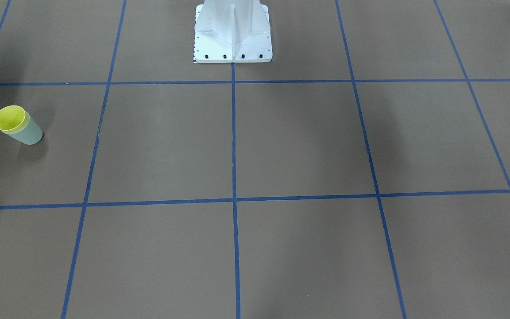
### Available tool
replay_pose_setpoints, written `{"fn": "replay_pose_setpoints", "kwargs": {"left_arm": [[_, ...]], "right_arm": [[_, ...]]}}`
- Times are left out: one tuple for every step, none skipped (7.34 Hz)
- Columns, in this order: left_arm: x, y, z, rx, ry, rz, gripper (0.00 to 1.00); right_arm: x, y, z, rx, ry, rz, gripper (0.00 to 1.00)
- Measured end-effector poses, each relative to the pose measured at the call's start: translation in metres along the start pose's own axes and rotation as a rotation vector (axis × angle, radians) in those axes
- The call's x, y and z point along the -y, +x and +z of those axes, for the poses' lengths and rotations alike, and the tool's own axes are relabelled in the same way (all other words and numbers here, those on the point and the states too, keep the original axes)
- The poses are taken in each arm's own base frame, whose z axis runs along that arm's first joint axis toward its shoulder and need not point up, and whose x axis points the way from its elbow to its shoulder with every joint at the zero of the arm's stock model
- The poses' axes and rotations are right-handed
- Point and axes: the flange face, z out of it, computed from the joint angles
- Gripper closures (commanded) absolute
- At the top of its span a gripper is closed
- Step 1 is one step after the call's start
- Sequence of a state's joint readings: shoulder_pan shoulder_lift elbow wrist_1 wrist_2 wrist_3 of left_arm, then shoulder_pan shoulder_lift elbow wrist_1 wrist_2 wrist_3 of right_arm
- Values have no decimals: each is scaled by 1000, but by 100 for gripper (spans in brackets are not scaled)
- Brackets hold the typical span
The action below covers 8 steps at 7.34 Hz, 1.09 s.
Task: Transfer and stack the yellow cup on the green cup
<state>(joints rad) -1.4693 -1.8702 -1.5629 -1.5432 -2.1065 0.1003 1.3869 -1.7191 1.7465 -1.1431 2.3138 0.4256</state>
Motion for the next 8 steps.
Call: {"fn": "replay_pose_setpoints", "kwargs": {"left_arm": [[-29, -24, 5, -84, -4, -8, 0], [-62, -45, 14, -149, -9, -26, 0], [-97, -61, 26, -193, -16, -56, 0], [-127, -69, 39, -227, -19, -79, 0], [-146, -72, 47, -249, -20, -93, 0], [-158, -73, 53, -259, -24, -104, 0], [-163, -73, 54, -261, -26, -112, 0], [-166, -72, 53, -259, -25, -114, 0]], "right_arm": [[3, 18, 1, -5, 0, 34, 0], [7, 34, 2, -9, 0, 67, 0], [16, 52, -1, 1, 3, 109, 0], [22, 67, -3, 31, -2, 149, 0], [25, 76, -6, 60, -11, 180, 0], [27, 80, -6, 72, -17, 198, 0], [27, 83, -6, 72, -25, 214, 0], [31, 83, -7, 66, -34, 233, 0]]}}
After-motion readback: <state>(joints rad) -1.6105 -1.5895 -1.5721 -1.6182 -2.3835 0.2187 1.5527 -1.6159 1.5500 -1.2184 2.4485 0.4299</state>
